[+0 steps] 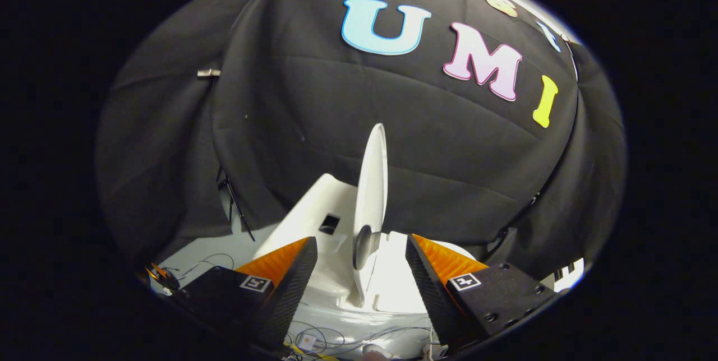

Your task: Open the toilet lid.

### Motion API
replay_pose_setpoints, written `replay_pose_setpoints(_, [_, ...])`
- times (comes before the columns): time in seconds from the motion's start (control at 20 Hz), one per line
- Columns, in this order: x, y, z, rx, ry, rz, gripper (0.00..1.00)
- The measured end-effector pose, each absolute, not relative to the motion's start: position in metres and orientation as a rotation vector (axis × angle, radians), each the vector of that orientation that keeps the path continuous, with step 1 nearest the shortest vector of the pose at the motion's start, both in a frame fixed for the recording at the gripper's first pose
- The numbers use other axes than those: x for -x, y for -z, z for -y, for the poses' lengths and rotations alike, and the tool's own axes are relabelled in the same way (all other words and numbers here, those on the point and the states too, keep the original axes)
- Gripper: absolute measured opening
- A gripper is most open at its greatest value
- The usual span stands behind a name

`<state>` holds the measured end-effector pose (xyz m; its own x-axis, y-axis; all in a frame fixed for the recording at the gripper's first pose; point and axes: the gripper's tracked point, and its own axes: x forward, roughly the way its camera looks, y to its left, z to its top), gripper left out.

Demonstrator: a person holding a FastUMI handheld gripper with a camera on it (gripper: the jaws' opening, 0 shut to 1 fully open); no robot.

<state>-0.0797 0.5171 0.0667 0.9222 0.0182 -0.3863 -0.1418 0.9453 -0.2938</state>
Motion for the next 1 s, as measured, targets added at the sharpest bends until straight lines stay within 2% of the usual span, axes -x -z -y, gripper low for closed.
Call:
replay_pose_setpoints(0.25, [0.087, -0.101, -0.504, 0.258, -0.127, -0.376, 0.99])
replay_pose_setpoints(0.45, [0.076, -0.140, -0.456, 0.237, -0.099, -0.306, 0.99])
replay_pose_setpoints(0.75, [0.052, -0.184, -0.330, 0.220, -0.019, -0.198, 0.99])
replay_pose_setpoints(1.0, [0.026, -0.198, -0.235, 0.141, 0.046, -0.179, 0.99])
